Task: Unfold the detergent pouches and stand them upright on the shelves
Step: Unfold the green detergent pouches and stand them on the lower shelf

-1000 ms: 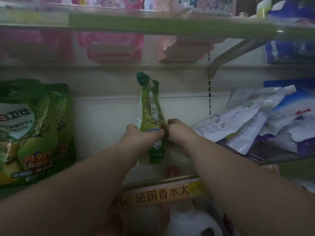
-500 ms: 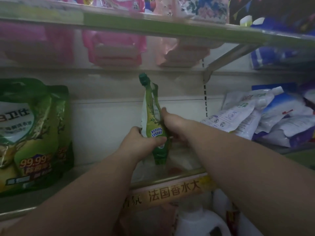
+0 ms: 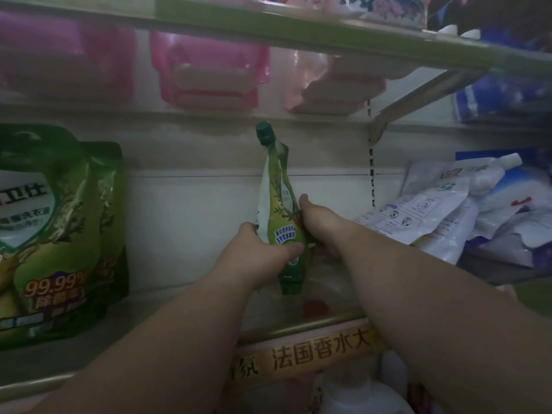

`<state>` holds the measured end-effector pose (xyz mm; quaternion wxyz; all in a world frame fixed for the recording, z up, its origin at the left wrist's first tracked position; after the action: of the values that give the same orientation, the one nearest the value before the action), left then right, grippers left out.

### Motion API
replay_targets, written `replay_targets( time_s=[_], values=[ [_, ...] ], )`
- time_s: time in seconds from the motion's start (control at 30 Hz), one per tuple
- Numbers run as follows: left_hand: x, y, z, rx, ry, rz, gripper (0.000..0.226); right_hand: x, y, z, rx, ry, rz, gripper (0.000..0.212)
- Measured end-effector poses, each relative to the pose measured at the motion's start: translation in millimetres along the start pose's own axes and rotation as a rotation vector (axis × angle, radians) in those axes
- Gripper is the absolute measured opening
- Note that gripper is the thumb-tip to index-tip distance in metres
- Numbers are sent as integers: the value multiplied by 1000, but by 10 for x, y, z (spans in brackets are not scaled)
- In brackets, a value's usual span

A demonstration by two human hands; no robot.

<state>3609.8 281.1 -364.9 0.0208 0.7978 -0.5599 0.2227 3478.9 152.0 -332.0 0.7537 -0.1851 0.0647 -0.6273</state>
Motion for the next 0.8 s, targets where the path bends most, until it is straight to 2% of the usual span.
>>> replay_targets(
  time_s=[0.17, 0.43, 0.53, 0.8],
  values=[
    [-17, -4, 4, -3, -17, -5, 62, 65, -17, -49, -41, -36, -7, 68],
    [-41, 2, 4, 26, -44, -32, 62, 14, -44, -53, 24, -42, 33, 63],
    [-66, -21, 7, 35, -83, -71, 69, 10, -32, -64, 20, -45, 39, 62],
    [-109, -73, -14, 67, -112, -175, 63, -34, -35, -79, -31, -73, 43, 62]
  ],
)
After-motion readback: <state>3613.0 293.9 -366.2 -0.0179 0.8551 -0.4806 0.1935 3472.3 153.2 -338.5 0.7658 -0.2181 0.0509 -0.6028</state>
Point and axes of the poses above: each hand's wrist, its own x-axis towards the middle knuckle, its own y-axis out of the palm, z = x × y, the point moved 2 cm from there along x, towards the middle knuckle, and after that the axes turned 9 degrees about -x, right-handed, at the moved point
